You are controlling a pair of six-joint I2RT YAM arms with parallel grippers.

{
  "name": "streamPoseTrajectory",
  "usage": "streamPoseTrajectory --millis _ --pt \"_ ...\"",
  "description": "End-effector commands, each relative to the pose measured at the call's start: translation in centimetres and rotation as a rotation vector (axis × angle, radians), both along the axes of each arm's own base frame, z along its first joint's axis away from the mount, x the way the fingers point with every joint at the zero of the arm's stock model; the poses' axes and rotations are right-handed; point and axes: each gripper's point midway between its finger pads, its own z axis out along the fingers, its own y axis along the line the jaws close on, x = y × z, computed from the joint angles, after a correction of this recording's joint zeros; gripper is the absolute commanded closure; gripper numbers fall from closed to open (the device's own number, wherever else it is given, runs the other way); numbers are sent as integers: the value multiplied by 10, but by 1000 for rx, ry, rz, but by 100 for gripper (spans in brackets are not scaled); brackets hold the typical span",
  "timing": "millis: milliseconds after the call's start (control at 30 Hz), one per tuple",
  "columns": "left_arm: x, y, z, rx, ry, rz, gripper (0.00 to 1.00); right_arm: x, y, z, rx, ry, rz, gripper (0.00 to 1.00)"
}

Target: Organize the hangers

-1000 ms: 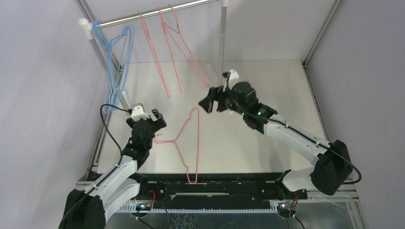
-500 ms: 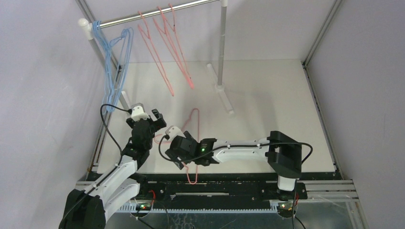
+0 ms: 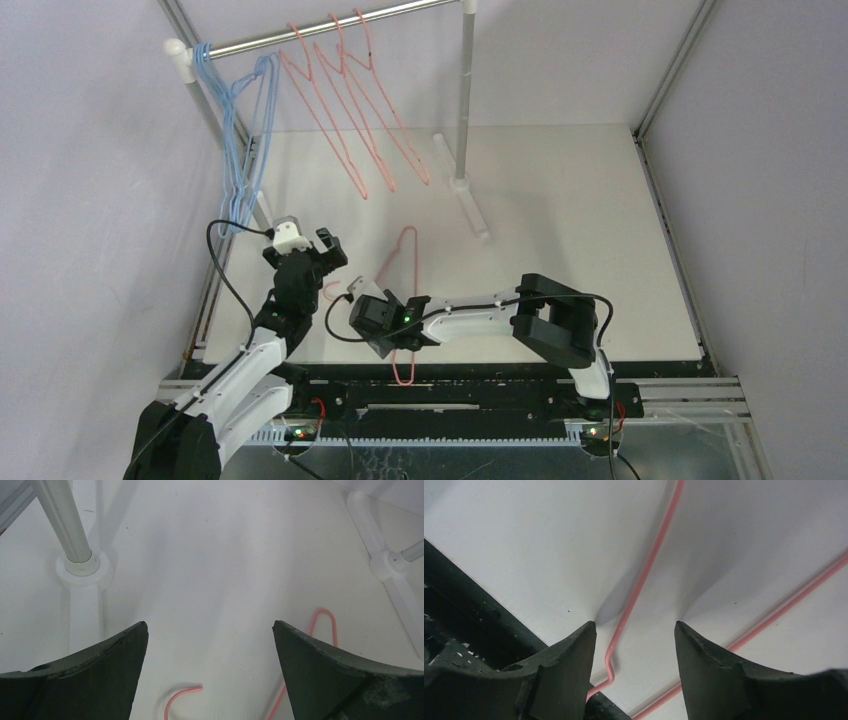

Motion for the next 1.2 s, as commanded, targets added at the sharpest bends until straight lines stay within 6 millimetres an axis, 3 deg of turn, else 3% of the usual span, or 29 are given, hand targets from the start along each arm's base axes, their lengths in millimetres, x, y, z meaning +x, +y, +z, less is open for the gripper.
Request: streamPoseTrajectory --millis 0,100,233,267,433,667,833,1000,1167 --pt "2 2 6 -18 -34 12 1 2 18 5 57 6 -13 34" --pt "2 2 6 -18 -32 12 1 1 14 -3 49 25 -23 41" --pt "2 1 6 -19 -31 10 0 1 5 -10 70 63 -56 93" --pt "2 2 5 -18 -31 11 0 1 2 -13 68 73 -68 100" --pt "2 2 6 -17 -31 13 1 5 -21 -13 54 64 -102 100" --pt "1 3 6 -17 -34 16 1 45 -76 54 129 -64 -210 100" --pt "2 2 6 -16 -32 13 1 72 -119 94 253 -32 -312 100" --pt "1 3 6 -16 -33 15 1 86 -148 118 403 19 -359 100" --pt "2 2 5 -17 -30 15 1 85 -162 142 590 115 -329 100"
